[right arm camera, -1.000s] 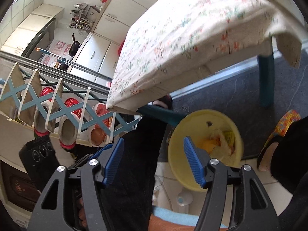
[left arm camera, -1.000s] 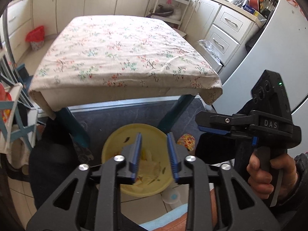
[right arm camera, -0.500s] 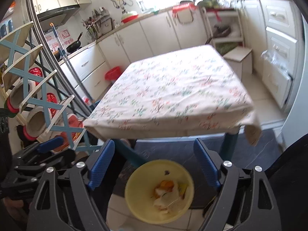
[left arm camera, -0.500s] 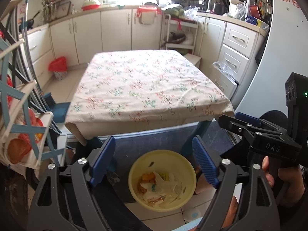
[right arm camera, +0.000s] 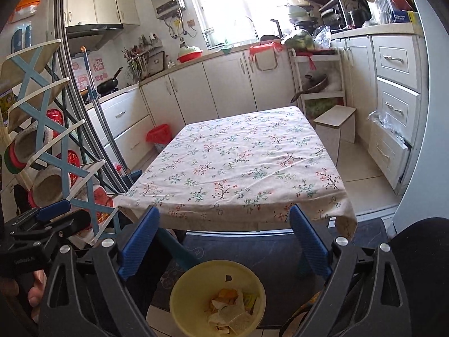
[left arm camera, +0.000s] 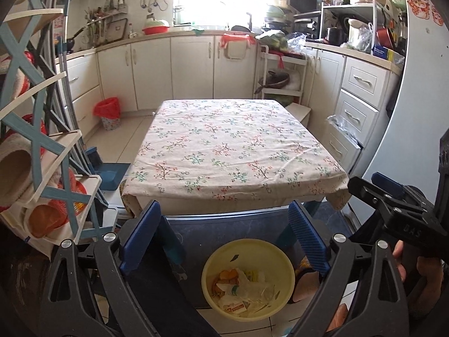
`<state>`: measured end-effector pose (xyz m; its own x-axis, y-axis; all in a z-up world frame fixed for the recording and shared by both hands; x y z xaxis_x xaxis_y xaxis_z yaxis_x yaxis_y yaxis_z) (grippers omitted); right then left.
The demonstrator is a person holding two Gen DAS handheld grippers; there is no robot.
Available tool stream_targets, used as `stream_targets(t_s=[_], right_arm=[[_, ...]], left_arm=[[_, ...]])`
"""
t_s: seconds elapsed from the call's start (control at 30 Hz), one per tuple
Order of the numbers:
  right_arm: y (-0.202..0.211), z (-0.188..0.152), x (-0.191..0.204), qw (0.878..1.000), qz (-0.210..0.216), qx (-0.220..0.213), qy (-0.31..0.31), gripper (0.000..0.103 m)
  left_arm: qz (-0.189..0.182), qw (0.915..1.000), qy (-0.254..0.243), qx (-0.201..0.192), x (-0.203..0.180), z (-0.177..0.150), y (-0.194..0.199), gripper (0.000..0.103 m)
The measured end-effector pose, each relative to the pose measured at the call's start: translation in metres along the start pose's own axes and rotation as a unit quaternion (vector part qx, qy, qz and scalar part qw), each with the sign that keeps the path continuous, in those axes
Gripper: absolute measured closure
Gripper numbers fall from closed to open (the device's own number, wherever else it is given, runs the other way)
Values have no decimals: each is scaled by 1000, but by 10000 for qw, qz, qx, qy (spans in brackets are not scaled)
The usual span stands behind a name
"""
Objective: Collect trash
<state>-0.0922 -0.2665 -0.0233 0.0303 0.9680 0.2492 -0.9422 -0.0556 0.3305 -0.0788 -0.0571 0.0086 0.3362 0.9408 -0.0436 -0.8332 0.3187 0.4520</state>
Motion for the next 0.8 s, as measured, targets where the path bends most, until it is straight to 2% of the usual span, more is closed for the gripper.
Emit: stream_targets(t_s=[0.8], right_arm=[[1, -3, 3, 9999, 48, 58, 122, 12]], left_arm=[[252, 9996, 24, -77, 4, -3, 2, 10]])
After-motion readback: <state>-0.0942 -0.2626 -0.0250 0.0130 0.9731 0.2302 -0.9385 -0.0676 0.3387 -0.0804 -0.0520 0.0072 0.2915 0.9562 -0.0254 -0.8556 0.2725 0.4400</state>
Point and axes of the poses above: each gripper's, at about its wrist camera, not at the fingertips, and y roughly against the way its jaws point, x to its left, z to its top, the point moved 8 cm from there along -y, roughly the way its jaws point, and after that the axes turned 10 degrees about -x, right-handed, at the moved point
